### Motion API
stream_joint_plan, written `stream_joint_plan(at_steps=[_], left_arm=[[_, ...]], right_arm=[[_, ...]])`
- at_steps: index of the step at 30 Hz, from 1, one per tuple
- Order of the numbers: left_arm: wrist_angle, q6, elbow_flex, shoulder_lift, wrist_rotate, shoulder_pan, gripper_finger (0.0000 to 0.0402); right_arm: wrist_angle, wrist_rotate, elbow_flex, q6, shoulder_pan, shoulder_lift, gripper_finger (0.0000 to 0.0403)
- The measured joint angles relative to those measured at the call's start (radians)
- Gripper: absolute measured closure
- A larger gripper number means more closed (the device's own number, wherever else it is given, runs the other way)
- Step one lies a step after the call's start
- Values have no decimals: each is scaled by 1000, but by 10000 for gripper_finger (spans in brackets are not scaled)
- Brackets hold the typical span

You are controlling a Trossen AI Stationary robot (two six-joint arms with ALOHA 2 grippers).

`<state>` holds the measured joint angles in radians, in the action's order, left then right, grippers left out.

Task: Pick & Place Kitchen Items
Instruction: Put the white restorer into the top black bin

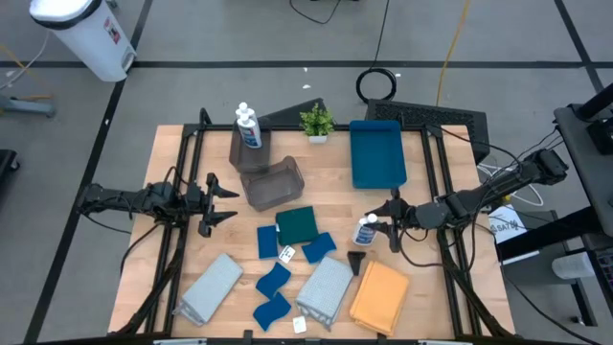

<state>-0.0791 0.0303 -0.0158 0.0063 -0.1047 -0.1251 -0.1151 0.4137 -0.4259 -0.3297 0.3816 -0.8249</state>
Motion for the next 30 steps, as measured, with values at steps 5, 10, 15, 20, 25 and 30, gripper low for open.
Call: stream_joint_plan(at_steps=[5, 10, 15, 20, 25, 30], left_arm=[[0, 0, 0, 0, 0, 0, 146], [0, 0, 0, 0, 0, 0, 146], [0, 0, 0, 0, 0, 0, 146], [0, 0, 0, 0, 0, 0, 146], [0, 0, 0, 0, 0, 0, 146], [0, 0, 0, 0, 0, 0, 146]], right_arm=[[0, -26, 0, 3, 0, 0, 296], [0, -26, 0, 9, 0, 0, 305], [0, -26, -1, 12, 0, 0, 302], [0, -26, -1, 12, 0, 0, 304], [0, -29, -1, 39, 0, 0, 304], [-9, -25, -1, 85, 0, 0, 304]])
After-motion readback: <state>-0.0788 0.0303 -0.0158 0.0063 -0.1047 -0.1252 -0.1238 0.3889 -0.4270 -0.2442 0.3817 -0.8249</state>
